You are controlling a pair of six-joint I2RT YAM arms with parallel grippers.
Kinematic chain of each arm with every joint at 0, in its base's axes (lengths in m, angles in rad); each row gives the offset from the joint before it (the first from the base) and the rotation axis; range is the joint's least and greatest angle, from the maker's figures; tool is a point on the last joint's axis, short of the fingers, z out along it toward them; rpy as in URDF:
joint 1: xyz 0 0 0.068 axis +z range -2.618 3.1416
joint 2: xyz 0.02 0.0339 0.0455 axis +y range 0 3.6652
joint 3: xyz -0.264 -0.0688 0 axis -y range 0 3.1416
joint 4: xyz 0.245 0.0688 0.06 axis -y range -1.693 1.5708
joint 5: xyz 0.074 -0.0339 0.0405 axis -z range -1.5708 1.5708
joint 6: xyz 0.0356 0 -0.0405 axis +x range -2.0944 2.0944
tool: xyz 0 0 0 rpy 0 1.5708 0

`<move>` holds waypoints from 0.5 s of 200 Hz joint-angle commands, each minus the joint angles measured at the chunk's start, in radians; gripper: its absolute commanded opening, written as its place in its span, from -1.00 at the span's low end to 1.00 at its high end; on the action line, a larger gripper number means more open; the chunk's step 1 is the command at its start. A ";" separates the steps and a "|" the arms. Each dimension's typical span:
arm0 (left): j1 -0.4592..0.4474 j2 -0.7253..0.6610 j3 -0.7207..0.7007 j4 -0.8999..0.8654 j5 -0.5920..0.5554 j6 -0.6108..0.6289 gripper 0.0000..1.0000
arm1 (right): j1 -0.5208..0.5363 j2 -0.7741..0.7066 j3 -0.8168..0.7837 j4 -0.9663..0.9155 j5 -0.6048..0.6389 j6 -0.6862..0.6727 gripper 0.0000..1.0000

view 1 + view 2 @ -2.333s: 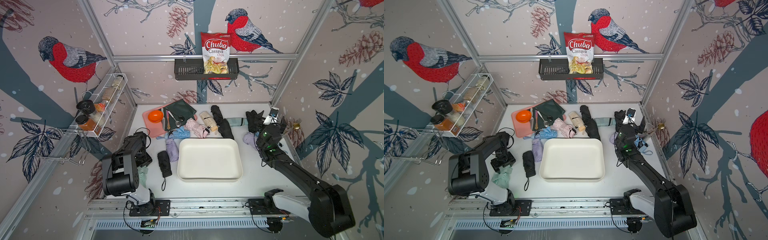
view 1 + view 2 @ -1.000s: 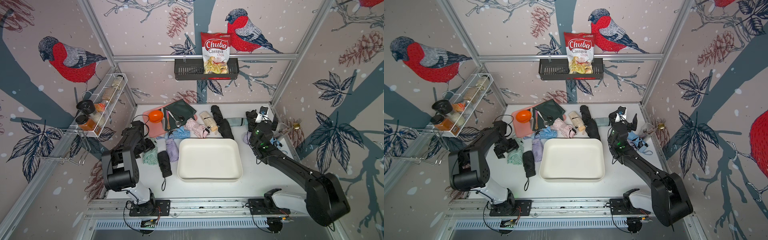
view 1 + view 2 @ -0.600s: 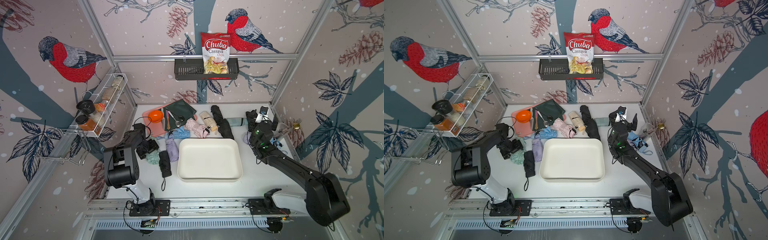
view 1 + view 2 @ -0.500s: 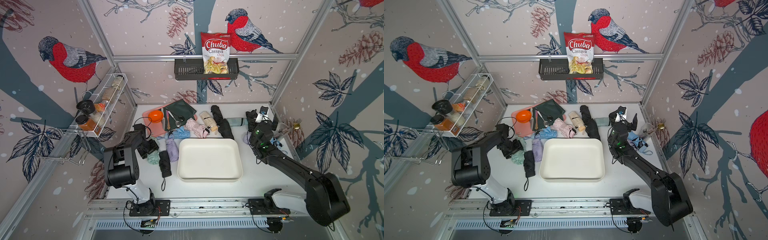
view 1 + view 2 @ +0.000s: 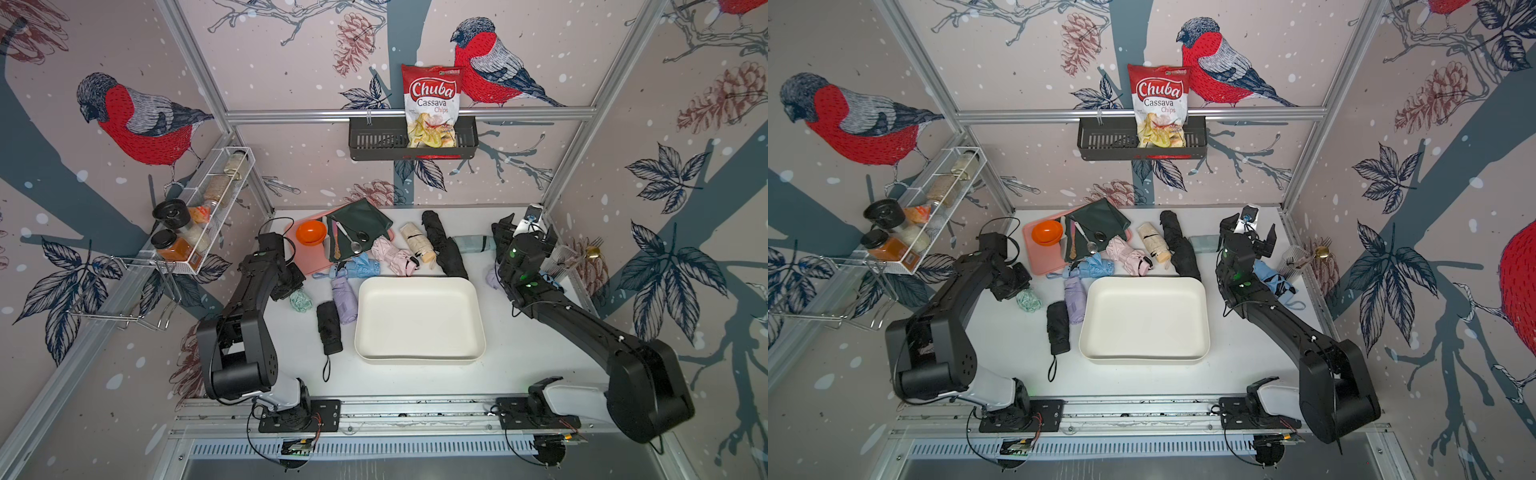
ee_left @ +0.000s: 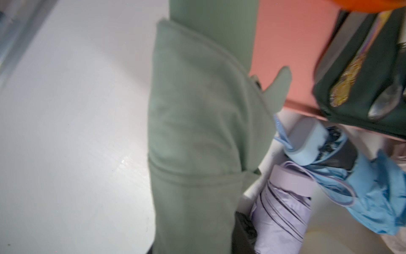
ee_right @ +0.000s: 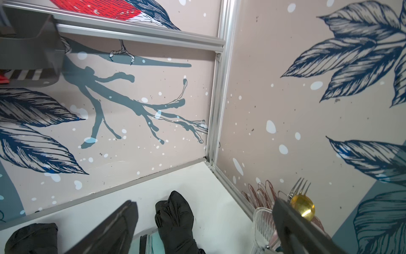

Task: Put the umbrella into the storage box
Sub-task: Pick up the umbrella from the center of the board, then place the umbrella in the storage box.

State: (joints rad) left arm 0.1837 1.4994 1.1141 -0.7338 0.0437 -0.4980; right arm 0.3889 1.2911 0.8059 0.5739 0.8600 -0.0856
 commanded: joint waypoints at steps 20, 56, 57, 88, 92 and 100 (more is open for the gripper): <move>-0.147 -0.051 0.086 -0.010 0.011 -0.075 -1.00 | -0.057 -0.004 0.101 -0.394 -0.133 0.321 1.00; -0.338 -0.033 0.130 0.086 0.076 -0.170 -1.00 | -0.098 -0.026 0.153 -0.601 -0.287 0.432 1.00; -0.340 -0.032 0.132 0.087 0.078 -0.173 -1.00 | -0.098 -0.025 0.154 -0.608 -0.292 0.436 1.00; -0.491 -0.001 0.178 0.130 0.105 -0.219 -1.00 | -0.102 -0.054 0.176 -0.738 -0.427 0.504 1.00; -0.508 0.001 0.180 0.139 0.114 -0.224 -1.00 | -0.103 -0.064 0.175 -0.749 -0.443 0.513 1.00; -0.542 0.001 0.179 0.166 0.132 -0.234 -1.00 | -0.103 -0.074 0.169 -0.767 -0.475 0.529 1.00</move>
State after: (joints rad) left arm -0.2882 1.4963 1.2755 -0.6685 0.1200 -0.6815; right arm 0.2844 1.2522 0.9703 -0.0559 0.5312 0.3492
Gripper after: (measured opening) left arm 0.279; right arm 0.998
